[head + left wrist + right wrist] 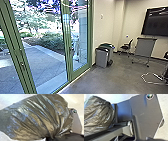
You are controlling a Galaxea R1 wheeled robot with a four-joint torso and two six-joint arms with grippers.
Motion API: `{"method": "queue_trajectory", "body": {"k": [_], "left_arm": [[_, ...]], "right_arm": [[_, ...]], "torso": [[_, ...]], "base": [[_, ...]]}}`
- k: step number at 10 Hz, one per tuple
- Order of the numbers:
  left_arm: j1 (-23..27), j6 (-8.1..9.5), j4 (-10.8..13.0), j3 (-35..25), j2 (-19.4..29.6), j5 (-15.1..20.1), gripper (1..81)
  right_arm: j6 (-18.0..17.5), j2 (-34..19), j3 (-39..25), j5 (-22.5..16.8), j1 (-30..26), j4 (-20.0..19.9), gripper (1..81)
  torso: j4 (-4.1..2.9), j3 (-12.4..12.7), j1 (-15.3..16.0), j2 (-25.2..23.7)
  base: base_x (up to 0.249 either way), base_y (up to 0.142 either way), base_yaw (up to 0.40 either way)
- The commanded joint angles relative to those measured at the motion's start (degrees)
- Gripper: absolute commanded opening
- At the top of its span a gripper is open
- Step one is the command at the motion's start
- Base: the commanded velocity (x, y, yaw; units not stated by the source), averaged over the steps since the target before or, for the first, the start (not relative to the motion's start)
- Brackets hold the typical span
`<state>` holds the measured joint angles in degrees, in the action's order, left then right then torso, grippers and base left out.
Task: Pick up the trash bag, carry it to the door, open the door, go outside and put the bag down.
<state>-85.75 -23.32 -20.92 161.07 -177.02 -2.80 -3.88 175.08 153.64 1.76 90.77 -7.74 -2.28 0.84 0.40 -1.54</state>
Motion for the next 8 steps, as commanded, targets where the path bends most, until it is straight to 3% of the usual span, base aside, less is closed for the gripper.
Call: {"method": "queue_trajectory", "body": {"k": [1,8], "left_arm": [[3.35,-0.32,0.88,0.03,-0.27,2.89,1.0],[3.35,-0.32,0.79,0.03,-0.27,2.89,1.0]], "right_arm": [[0.1,0.47,-0.19,-3.25,-2.92,0.62,81.1],[0.1,0.65,-0.02,-3.25,-2.74,0.53,81.1]], "torso": [[0.0,0.0,0.0,0.0],[0.0,0.0,0.0,0.0]], "base": [[0.153,-0.061,0.0],[0.154,-0.079,0.0]]}}
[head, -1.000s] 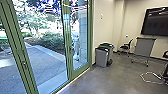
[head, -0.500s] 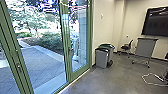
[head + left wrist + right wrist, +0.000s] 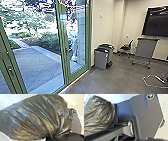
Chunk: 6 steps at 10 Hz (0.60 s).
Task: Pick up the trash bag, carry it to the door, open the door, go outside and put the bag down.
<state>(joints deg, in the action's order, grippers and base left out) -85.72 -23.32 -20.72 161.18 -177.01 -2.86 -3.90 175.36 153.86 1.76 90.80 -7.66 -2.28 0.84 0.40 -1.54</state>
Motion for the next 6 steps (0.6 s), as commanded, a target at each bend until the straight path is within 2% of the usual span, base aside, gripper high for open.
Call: {"method": "queue_trajectory", "body": {"k": [1,3,6], "left_arm": [[3.33,-0.32,0.6,-0.08,-0.28,2.95,1.0],[3.33,-0.32,0.6,-0.08,-0.19,2.95,1.0],[3.41,-0.32,0.6,-0.08,-0.02,2.86,1.0]], "right_arm": [[0.12,0.45,-0.24,-3.25,-2.76,0.54,81.1],[0.12,0.63,-0.24,-3.25,-2.85,0.54,81.1],[0.12,0.63,-0.24,-3.25,-2.85,0.54,81.1]], "torso": [[0.0,0.0,0.0,0.0],[0.0,0.0,0.0,0.0],[0.0,0.0,0.0,0.0]], "base": [[0.158,-0.072,0.0],[0.16,-0.066,0.0],[0.16,0.0,0.0]]}}
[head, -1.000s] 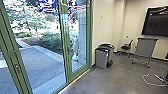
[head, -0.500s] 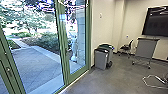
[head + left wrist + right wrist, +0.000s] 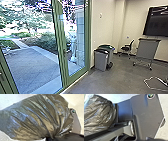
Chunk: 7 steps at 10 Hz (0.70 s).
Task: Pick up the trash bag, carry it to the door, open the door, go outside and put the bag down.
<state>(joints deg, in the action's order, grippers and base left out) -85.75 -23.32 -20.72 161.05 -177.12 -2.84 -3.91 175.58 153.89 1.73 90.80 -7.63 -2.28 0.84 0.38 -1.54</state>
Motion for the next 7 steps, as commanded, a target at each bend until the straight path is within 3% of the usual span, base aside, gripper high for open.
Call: {"method": "queue_trajectory", "body": {"k": [1,5,7], "left_arm": [[3.43,-0.32,0.6,0.14,0.09,2.84,1.0],[3.35,-0.32,0.6,0.14,0.01,2.84,1.0],[3.43,-0.32,0.68,0.14,0.18,2.84,1.0]], "right_arm": [[0.22,0.59,-0.27,-3.23,-2.94,0.51,81.1],[0.13,0.5,0.08,-3.14,-2.06,0.34,81.1],[0.13,0.58,0.34,-0.59,-0.66,0.42,81.1]], "torso": [[0.0,0.0,0.0,0.0],[0.0,0.0,0.02,0.0],[0.0,0.0,0.02,0.0]], "base": [[0.159,0.0,0.0],[0.16,0.0,0.0],[0.161,0.0,0.0]]}}
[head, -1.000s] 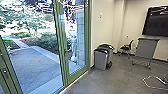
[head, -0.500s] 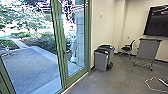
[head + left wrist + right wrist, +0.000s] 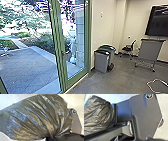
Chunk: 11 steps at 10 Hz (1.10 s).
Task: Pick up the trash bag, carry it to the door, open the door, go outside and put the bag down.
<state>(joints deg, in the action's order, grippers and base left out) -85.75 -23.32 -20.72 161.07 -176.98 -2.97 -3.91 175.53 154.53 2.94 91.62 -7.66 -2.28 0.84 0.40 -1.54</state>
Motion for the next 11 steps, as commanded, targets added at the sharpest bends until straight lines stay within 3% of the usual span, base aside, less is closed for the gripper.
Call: {"method": "queue_trajectory", "body": {"k": [1,4,11], "left_arm": [[3.35,-0.32,0.68,0.03,0.22,2.97,1.0],[2.56,-0.33,2.35,0.03,0.14,0.87,1.0],[2.38,-0.41,2.44,-0.06,-0.22,0.87,1.0]], "right_arm": [[0.13,0.63,-0.29,-1.27,-1.4,0.45,81.1],[0.13,0.9,-0.2,-1.27,-1.66,0.54,81.1],[0.13,0.99,0.32,-1.27,-1.22,0.45,81.1]], "torso": [[0.0,0.0,0.0,0.0],[0.0,0.0,0.0,0.0],[0.0,0.0,0.0,0.0]], "base": [[0.161,0.0,0.0],[0.161,0.0,0.0],[0.161,0.0,0.0]]}}
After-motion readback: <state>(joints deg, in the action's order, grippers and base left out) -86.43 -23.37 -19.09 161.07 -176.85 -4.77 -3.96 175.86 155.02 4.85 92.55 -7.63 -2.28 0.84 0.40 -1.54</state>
